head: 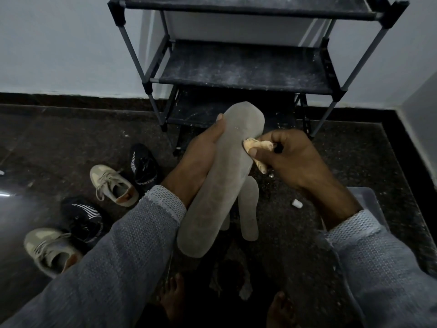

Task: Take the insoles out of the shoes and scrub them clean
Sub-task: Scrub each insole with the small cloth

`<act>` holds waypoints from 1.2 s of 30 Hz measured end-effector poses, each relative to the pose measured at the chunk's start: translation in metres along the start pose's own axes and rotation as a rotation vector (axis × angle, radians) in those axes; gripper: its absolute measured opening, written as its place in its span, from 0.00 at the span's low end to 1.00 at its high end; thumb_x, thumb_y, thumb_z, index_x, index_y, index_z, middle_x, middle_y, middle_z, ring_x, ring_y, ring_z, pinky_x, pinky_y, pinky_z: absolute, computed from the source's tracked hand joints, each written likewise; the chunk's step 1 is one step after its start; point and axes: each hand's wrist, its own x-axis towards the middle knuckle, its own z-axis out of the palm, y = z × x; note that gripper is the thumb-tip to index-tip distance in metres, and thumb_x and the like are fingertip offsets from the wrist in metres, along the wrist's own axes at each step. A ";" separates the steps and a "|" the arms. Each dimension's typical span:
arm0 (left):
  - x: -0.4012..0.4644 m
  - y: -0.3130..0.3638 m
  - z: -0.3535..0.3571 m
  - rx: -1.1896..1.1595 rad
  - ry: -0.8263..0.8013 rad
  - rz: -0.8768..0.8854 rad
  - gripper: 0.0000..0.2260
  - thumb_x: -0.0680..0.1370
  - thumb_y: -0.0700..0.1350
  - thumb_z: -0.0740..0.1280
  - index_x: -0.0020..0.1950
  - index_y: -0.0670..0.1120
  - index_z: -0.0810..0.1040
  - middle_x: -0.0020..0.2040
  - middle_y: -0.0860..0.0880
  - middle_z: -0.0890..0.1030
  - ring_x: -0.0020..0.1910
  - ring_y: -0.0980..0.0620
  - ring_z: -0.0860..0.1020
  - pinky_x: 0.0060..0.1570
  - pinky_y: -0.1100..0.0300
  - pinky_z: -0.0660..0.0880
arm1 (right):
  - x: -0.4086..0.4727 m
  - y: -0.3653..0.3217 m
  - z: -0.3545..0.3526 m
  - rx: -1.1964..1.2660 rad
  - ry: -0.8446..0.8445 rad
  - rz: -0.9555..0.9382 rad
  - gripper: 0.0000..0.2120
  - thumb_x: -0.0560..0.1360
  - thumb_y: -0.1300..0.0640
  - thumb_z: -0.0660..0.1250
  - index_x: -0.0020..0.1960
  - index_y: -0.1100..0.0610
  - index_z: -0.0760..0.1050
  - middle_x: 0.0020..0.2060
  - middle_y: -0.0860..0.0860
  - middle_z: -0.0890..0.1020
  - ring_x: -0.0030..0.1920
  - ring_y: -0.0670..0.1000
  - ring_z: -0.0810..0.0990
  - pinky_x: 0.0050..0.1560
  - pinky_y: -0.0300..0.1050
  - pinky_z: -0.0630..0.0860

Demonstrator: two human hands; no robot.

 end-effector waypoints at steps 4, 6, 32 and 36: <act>-0.001 -0.003 0.004 -0.059 -0.013 -0.014 0.21 0.82 0.54 0.57 0.67 0.41 0.73 0.59 0.38 0.80 0.48 0.45 0.81 0.46 0.53 0.80 | 0.001 0.001 0.002 -0.105 0.178 -0.077 0.06 0.75 0.53 0.70 0.43 0.55 0.80 0.33 0.46 0.81 0.33 0.42 0.78 0.34 0.34 0.74; -0.003 -0.005 0.007 -0.061 -0.040 -0.009 0.20 0.82 0.52 0.57 0.68 0.41 0.72 0.60 0.39 0.79 0.49 0.45 0.81 0.47 0.54 0.80 | 0.003 0.002 0.002 -0.169 0.321 -0.163 0.06 0.76 0.53 0.69 0.45 0.55 0.79 0.36 0.48 0.80 0.35 0.41 0.77 0.35 0.30 0.72; -0.002 -0.013 0.007 -0.057 -0.224 -0.064 0.24 0.82 0.56 0.53 0.63 0.39 0.75 0.51 0.41 0.81 0.47 0.47 0.81 0.51 0.56 0.79 | -0.003 -0.008 0.016 -0.213 0.067 -0.317 0.04 0.75 0.57 0.70 0.46 0.57 0.82 0.38 0.46 0.82 0.41 0.42 0.79 0.38 0.31 0.74; -0.007 -0.015 0.011 -0.062 -0.357 0.006 0.14 0.78 0.38 0.60 0.64 0.38 0.74 0.52 0.41 0.80 0.48 0.47 0.80 0.53 0.56 0.78 | 0.001 -0.004 0.014 -0.140 0.226 -0.299 0.05 0.76 0.58 0.69 0.44 0.59 0.81 0.36 0.48 0.82 0.38 0.44 0.79 0.37 0.33 0.74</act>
